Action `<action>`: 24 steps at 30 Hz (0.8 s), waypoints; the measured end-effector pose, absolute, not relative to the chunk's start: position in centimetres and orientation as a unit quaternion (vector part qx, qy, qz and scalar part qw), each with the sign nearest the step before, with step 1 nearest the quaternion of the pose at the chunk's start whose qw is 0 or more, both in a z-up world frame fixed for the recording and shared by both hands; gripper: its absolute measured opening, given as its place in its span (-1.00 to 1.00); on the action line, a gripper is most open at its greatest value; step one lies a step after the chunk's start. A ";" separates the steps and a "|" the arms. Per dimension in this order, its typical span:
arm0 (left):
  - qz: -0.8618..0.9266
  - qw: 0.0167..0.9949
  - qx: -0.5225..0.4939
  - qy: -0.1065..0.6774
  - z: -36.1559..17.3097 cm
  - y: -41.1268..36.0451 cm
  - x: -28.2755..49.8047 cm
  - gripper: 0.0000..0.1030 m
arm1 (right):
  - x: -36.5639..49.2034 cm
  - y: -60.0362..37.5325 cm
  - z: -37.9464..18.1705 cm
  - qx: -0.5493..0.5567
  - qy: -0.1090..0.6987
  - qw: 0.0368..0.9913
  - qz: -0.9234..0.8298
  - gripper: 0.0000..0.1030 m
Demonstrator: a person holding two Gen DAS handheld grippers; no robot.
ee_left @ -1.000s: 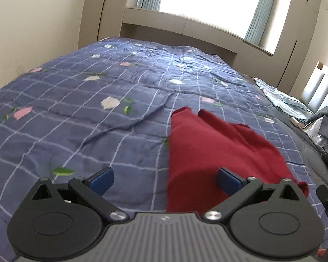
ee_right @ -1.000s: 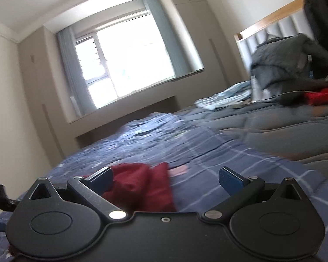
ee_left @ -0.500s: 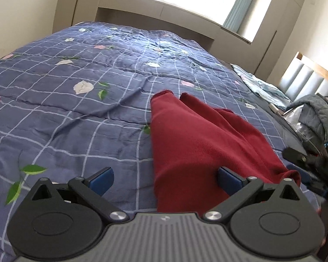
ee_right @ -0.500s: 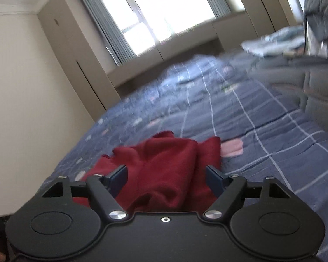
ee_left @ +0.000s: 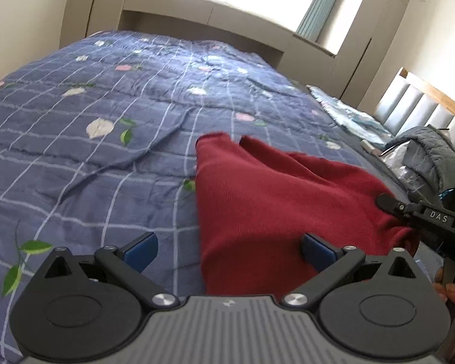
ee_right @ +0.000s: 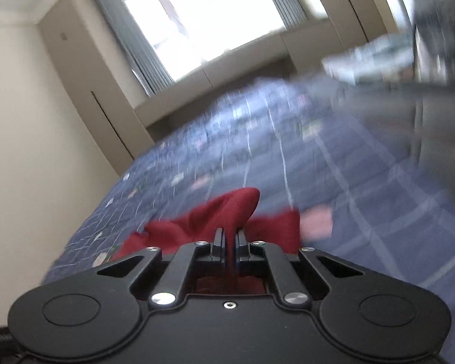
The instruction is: Fold small clothes
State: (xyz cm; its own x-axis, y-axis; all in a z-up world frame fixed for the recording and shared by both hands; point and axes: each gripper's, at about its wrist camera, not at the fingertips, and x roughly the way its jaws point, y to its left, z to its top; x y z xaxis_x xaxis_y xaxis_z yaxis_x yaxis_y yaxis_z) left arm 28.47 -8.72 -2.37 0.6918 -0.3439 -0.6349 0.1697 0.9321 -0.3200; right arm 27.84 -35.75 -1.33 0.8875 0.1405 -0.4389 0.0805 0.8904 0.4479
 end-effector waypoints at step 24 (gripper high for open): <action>-0.117 0.908 -0.153 0.371 -3.1 -8.7 29.2 0.99 | 25.0 -33.4 -2.9 0.075 0.202 0.974 -0.062 0.70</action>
State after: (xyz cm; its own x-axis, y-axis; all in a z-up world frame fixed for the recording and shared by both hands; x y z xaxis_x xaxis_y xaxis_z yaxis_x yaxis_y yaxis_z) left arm 29.21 -8.68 -3.05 0.6968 -0.3268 -0.6385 0.0994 0.9256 -0.3653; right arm 25.03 -33.42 -2.92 0.9105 -0.0915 -0.4033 0.1520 0.9810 0.1206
